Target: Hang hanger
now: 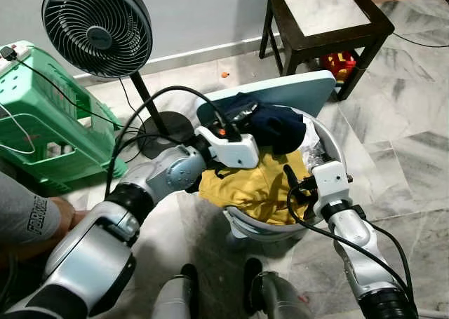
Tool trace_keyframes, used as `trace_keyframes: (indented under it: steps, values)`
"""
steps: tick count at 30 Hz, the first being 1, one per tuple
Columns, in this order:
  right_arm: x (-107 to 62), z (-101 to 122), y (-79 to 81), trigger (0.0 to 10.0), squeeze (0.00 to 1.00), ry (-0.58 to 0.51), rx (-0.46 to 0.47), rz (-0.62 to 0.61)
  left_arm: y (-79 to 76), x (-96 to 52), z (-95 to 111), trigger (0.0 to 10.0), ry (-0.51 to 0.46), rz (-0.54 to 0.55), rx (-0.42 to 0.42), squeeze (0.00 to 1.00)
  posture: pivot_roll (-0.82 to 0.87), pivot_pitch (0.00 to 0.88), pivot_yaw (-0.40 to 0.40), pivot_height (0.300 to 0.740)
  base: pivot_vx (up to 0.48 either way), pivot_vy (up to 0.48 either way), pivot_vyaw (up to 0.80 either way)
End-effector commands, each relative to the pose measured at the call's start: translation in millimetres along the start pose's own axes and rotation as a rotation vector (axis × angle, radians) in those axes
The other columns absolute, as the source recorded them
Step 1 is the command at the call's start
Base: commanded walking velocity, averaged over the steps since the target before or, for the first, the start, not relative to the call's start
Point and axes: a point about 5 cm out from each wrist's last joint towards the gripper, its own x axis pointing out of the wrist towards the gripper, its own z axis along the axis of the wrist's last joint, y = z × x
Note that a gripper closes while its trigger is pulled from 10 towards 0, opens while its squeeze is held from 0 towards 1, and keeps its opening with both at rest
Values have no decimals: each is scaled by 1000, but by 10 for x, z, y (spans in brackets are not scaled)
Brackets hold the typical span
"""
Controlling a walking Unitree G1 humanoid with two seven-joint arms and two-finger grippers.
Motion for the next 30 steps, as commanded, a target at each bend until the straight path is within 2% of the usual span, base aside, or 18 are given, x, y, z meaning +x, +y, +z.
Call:
trace_keyframes:
  steps: [1,3,6,9,10,12,13,14,15,16,17,18,23,24,25,28,29,30]
  values:
    - [-20,-59,26,10000,0,17,1,15,74,-90,42,0,-43,31,-33,0,82,298,39,740,0,0,0]
    - [-17,-59,24,10000,0,17,-1,16,101,-148,35,0,-42,39,-50,0,85,294,38,740,0,0,0]
    - [-16,-64,19,10000,0,17,-5,18,134,-308,14,0,-28,58,-87,0,85,283,39,740,0,0,0]
    - [-24,-71,12,10000,0,17,-8,18,112,-489,-10,0,16,91,-169,0,86,276,39,740,0,0,0]
    - [-29,-74,9,10000,0,16,-10,19,101,-602,-9,0,38,119,-213,0,88,272,38,740,0,0,0]
    - [-33,-76,5,10000,0,14,-11,18,93,-678,-18,0,65,140,-247,0,88,272,38,740,0,0,0]
    - [-40,-67,-7,10000,0,6,-9,12,75,-815,-66,0,129,186,-292,0,90,263,31,740,0,0,0]
    - [-40,-67,-7,10000,0,6,-9,12,75,-815,-66,0,129,186,-292,0,90,263,31,740,0,0,0]
    - [-50,-44,-19,10000,0,-11,1,6,71,-970,-123,0,217,271,-347,0,95,256,29,740,0,0,0]
    - [-55,-40,-22,10000,0,-15,5,4,68,-1029,-147,0,254,304,-361,0,98,252,28,740,0,0,0]
    - [-69,-42,-25,10000,0,-21,33,-10,61,-1162,-177,0,330,360,-402,0,101,245,25,740,0,0,0]
    - [-69,-42,-25,10000,0,-21,33,-10,61,-1162,-177,0,330,360,-402,0,101,245,25,740,0,0,0]
    - [-109,-94,27,10000,0,-4,112,-38,-50,-1487,-251,0,495,489,-530,0,110,218,14,740,0,0,0]
    - [-109,-94,27,10000,0,-4,112,-38,-50,-1487,-251,0,495,489,-530,0,110,218,14,740,0,0,0]
    - [-115,-116,114,10000,0,4,132,-24,-113,-1580,-250,0,552,529,-587,0,111,204,9,740,0,0,0]
    - [-114,-115,207,10000,0,1,154,-4,-167,-1607,-224,0,584,533,-632,0,116,193,12,740,0,0,0]
    - [-104,-112,317,10000,0,3,214,10,-245,-1585,-168,706,596,493,-675,0,120,173,15,740,0,0,0]
    - [-97,-102,365,10000,0,-4,253,12,-292,-1572,-153,1647,597,467,-673,0,124,153,20,740,0,0,0]
